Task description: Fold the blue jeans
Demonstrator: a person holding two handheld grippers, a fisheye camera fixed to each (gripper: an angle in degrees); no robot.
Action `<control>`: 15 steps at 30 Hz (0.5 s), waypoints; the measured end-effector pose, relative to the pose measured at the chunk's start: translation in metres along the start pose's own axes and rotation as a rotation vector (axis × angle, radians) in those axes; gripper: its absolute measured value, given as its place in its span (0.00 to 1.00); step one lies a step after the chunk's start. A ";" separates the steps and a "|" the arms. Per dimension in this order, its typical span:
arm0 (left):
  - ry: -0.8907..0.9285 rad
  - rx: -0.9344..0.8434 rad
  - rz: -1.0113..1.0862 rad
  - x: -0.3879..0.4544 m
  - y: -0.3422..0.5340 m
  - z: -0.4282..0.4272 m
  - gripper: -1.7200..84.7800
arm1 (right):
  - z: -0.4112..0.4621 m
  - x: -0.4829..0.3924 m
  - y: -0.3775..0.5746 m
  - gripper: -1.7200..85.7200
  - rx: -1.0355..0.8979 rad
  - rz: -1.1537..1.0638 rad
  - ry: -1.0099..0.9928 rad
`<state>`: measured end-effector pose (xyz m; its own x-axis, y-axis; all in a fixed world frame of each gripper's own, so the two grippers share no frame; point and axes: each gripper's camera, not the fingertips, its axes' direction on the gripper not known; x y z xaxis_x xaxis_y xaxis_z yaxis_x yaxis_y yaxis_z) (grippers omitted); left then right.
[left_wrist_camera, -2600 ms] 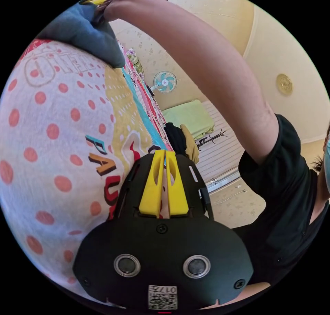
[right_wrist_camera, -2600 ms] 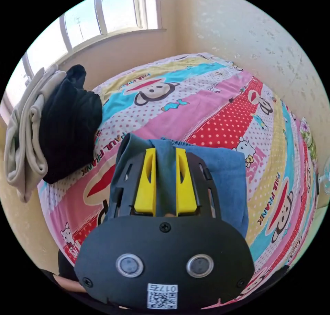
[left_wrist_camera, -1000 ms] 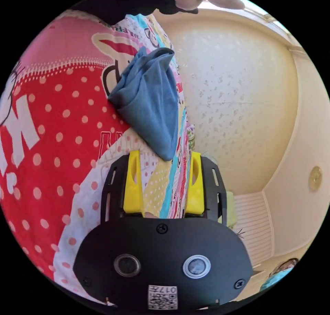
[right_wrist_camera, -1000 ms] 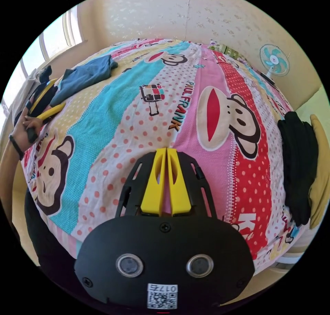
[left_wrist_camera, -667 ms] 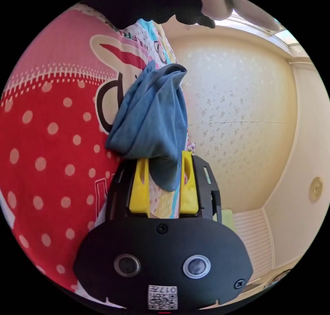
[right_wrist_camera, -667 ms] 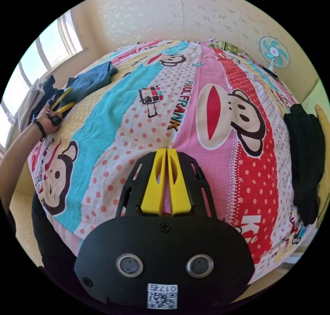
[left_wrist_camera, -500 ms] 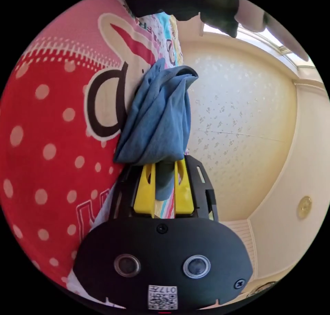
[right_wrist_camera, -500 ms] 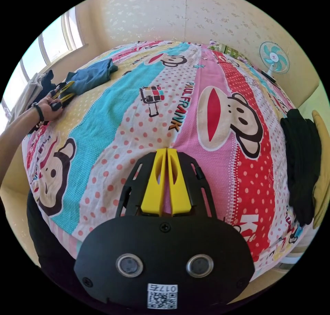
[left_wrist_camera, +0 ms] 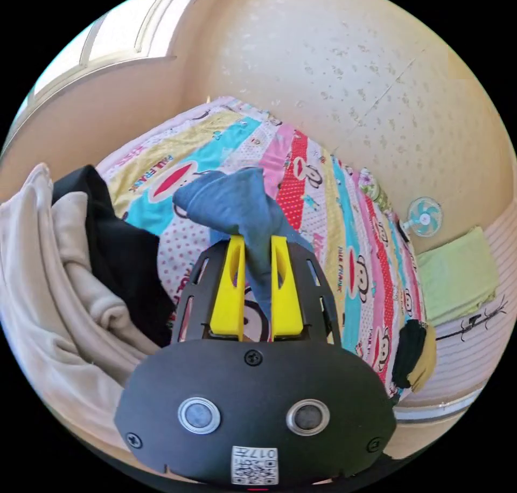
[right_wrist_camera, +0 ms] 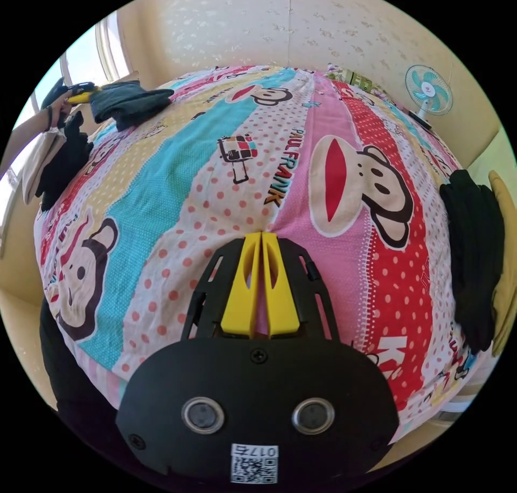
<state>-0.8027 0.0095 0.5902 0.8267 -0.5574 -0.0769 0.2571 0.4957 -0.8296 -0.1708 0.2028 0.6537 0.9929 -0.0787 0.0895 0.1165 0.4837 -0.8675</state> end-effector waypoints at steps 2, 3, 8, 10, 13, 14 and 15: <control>-0.194 -0.008 -0.061 0.003 0.033 -0.001 0.08 | 0.001 -0.001 0.001 0.02 0.000 -0.005 0.012; -0.241 0.000 -0.055 0.006 0.041 -0.002 0.08 | 0.001 -0.001 0.002 0.02 0.001 -0.006 0.015; -0.468 0.218 0.114 0.058 0.097 -0.031 0.10 | 0.002 0.002 0.004 0.02 0.001 -0.005 0.013; -0.326 0.219 0.186 0.075 0.112 -0.032 0.11 | 0.003 0.004 0.006 0.03 0.001 -0.005 0.013; -0.137 0.058 0.240 0.105 0.139 -0.003 0.12 | 0.004 0.007 0.008 0.03 0.000 -0.007 0.017; -0.095 -0.024 0.270 0.121 0.160 0.015 0.12 | 0.004 0.009 0.009 0.03 0.000 -0.004 0.011; -0.077 -0.061 0.294 0.130 0.173 0.025 0.12 | 0.004 0.012 0.010 0.03 0.000 -0.001 0.005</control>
<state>-0.6383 0.0392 0.4500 0.8971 -0.3427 -0.2787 -0.0277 0.5861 -0.8098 -0.1575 0.2100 0.6483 0.9926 -0.0835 0.0879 0.1175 0.4835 -0.8674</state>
